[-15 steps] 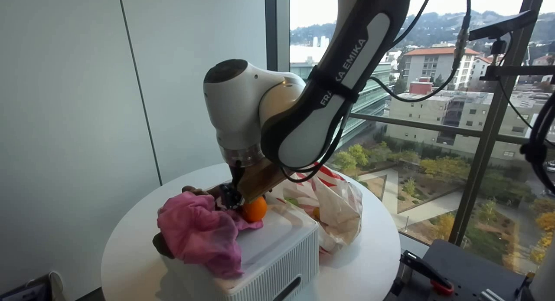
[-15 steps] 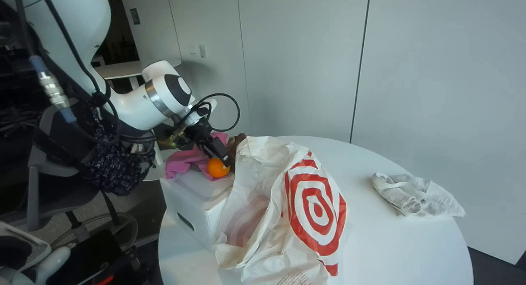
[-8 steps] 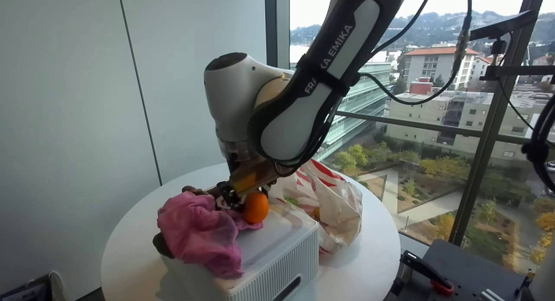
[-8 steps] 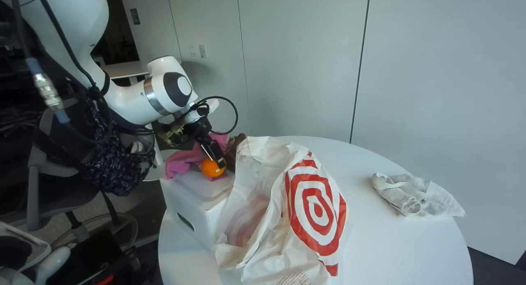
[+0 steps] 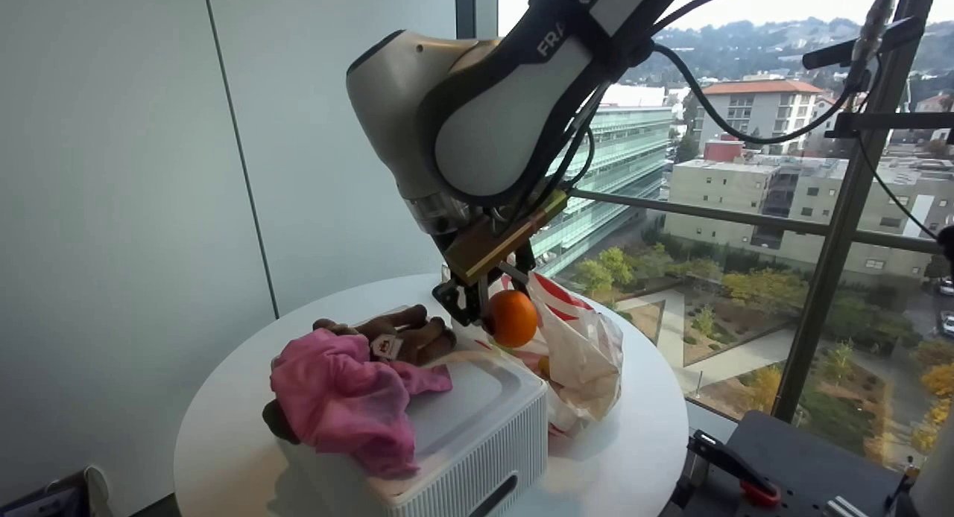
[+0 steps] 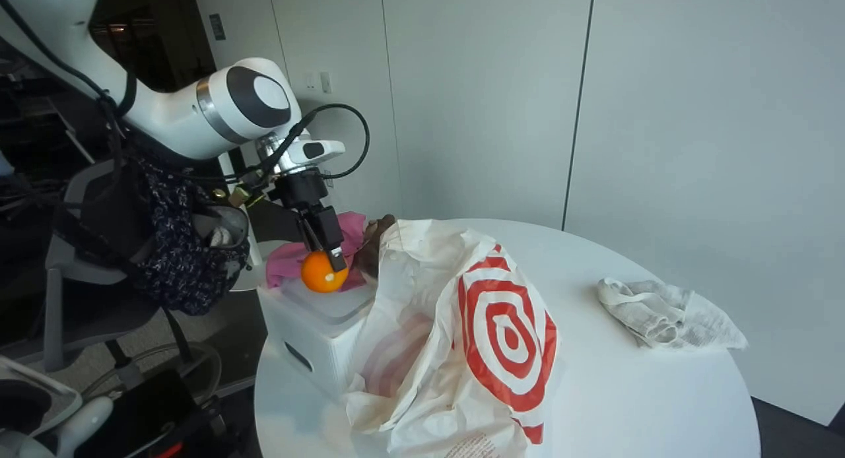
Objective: Move all the objects from the basket into the plastic
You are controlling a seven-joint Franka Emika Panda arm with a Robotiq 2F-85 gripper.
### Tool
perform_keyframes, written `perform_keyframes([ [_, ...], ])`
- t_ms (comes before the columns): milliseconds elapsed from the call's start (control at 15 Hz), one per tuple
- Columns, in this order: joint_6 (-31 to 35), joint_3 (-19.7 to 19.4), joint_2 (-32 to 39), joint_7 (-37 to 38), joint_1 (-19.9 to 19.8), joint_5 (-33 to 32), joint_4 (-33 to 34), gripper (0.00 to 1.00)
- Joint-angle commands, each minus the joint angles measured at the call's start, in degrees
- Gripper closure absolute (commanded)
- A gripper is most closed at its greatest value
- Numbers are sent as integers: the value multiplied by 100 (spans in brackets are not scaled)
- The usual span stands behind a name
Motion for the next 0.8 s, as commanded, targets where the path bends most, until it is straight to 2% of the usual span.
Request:
perform_keyframes([
  [0, -182, -74, -143, 271, -234, -808, -204, 57],
  [133, 72, -177, 42, 530, -381, -1308, -248, 57],
  [267, 260, -264, 252, 1041, -484, -2197, -262, 57],
  [400, 566, -382, 533, 1498, -562, -2804, -228, 57],
  [733, 1299, -590, 1290, 2896, -568, -4255, -3, 57],
])
